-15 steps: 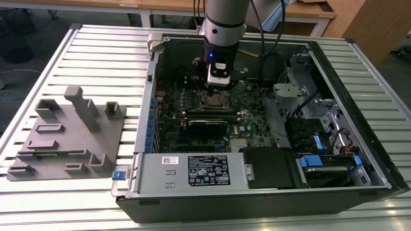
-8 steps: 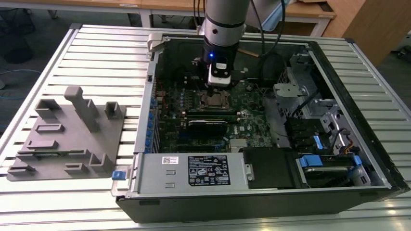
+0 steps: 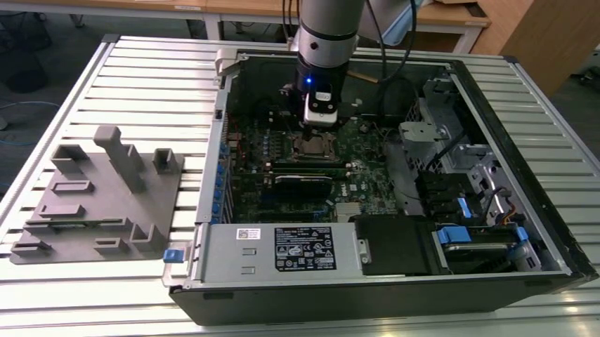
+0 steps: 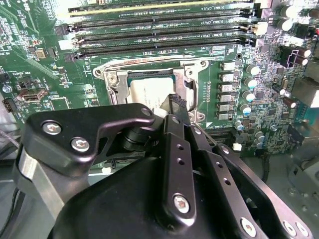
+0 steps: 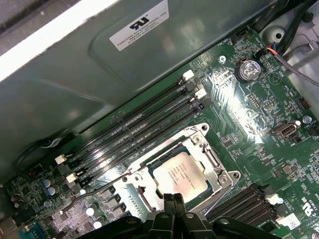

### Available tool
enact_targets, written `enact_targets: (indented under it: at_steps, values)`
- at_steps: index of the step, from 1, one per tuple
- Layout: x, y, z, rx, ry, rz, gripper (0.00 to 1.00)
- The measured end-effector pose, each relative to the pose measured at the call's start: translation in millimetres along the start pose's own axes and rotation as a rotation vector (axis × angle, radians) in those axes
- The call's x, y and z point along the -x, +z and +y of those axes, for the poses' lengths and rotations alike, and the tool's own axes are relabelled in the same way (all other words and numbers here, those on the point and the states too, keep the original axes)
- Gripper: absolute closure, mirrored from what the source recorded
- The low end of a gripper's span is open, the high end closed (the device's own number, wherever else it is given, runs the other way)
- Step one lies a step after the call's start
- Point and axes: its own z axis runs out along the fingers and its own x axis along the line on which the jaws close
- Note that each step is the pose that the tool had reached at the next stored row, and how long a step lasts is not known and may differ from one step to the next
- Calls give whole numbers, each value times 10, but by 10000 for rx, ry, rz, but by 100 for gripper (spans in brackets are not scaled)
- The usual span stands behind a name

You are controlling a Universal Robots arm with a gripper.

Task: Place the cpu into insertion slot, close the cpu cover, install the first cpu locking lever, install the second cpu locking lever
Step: 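Close the cpu cover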

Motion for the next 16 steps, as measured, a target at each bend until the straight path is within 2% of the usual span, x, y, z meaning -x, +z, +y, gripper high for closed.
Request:
enact_targets:
  at_steps: [8, 16]
  values:
    - [0, 0, 0, 0, -373, 8, 89]
    - [0, 2, 0, -9, -1335, 6, 89]
